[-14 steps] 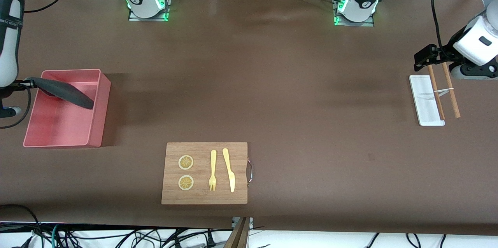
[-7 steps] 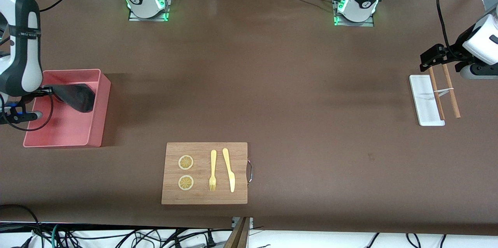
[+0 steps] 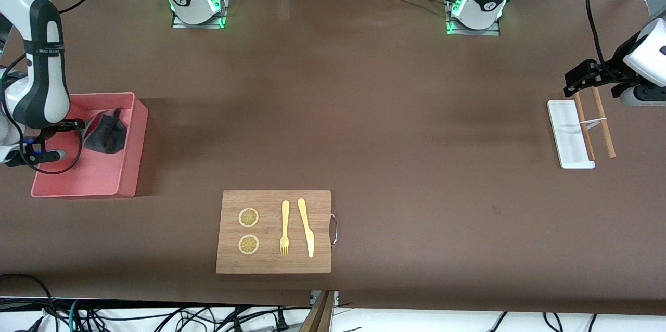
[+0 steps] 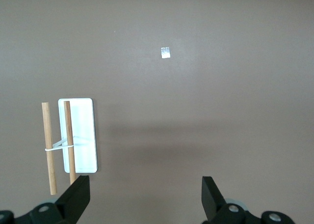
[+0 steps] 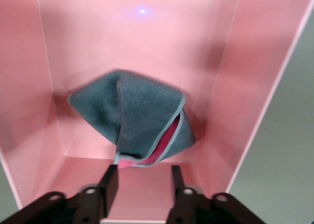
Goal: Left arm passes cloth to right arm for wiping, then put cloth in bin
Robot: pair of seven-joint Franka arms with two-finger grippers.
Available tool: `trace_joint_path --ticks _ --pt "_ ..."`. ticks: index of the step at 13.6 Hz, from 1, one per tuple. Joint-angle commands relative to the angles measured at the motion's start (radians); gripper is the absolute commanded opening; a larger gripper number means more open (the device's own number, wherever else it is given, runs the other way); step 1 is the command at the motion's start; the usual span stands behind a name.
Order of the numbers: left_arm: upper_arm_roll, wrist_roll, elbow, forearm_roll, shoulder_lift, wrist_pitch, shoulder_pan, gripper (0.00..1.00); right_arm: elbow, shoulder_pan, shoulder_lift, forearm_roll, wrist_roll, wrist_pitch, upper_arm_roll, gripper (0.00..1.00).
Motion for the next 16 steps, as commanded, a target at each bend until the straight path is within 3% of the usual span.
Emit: trace_joint_path --ticks 1,3,5,9,11,14,16 --pt "-0.005 0.019 0.043 0.027 0.016 -0.025 0.006 1.0 0.085 -0.002 -0.037 0.058 -0.007 -0.088 -0.004 1.0" --pt "-0.007 0.019 0.043 0.027 0.019 -0.025 0.004 1.0 0.204 -0.004 -0.037 0.065 -0.007 -0.228 -0.001 1.0" --pt "-0.008 0.017 0.043 0.025 0.024 -0.023 0.004 1.0 0.223 -0.002 -0.092 0.063 0.007 -0.284 0.031 1.0" --pt "-0.007 0.017 0.044 0.027 0.024 -0.023 0.004 1.0 0.222 -0.027 -0.262 -0.035 0.224 -0.383 0.207 1.0" --pt "-0.007 0.019 0.044 0.027 0.024 -0.023 0.004 1.0 0.22 -0.073 -0.322 -0.029 0.362 -0.41 0.316 1.0" --pt "-0.007 0.019 0.044 0.027 0.024 -0.023 0.004 1.0 0.223 -0.102 -0.39 -0.035 0.367 -0.414 0.399 1.0" --pt "-0.007 0.019 0.044 0.027 0.024 -0.023 0.004 1.0 0.223 -0.111 -0.439 -0.033 0.369 -0.399 0.421 1.0"
